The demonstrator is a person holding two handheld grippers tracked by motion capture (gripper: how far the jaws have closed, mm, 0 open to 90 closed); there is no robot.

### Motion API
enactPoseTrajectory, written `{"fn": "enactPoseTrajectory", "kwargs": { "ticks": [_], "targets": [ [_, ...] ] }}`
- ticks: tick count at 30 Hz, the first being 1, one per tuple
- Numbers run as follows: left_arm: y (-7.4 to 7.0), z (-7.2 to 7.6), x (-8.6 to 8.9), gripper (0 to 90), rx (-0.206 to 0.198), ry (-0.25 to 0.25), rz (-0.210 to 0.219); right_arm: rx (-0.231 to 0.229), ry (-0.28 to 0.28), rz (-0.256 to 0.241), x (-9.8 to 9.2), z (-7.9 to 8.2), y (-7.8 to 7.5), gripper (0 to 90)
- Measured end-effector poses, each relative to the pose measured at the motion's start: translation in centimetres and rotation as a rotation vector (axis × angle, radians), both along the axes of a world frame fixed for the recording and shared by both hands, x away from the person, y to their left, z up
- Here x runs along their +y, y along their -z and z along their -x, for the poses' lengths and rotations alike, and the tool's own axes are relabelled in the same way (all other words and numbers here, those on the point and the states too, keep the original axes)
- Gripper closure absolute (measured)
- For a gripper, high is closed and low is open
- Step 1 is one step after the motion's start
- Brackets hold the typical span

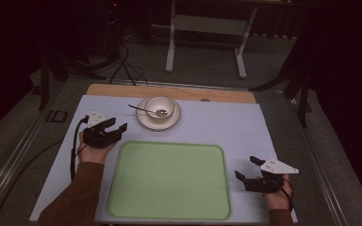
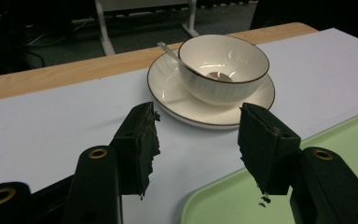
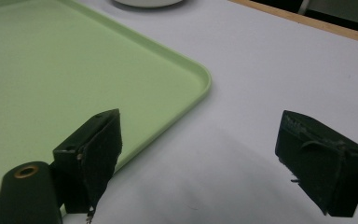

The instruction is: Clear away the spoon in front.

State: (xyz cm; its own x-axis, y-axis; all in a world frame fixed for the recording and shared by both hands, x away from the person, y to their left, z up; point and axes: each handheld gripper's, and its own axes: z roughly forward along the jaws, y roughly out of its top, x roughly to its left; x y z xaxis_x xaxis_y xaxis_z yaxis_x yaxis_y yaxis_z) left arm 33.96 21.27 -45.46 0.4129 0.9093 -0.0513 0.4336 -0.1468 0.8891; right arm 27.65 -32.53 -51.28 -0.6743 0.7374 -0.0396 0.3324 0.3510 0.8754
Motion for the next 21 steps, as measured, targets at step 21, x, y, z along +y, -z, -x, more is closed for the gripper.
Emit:
{"fn": "enactPoseTrajectory", "kwargs": {
  "ticks": [21],
  "targets": [
    [0.2, -3.6, -0.6, 50.4, 0.022, -0.028, -0.036, 0.001, -0.003, 0.006, 0.0, -0.1, 0.0, 14.3]
  ]
}}
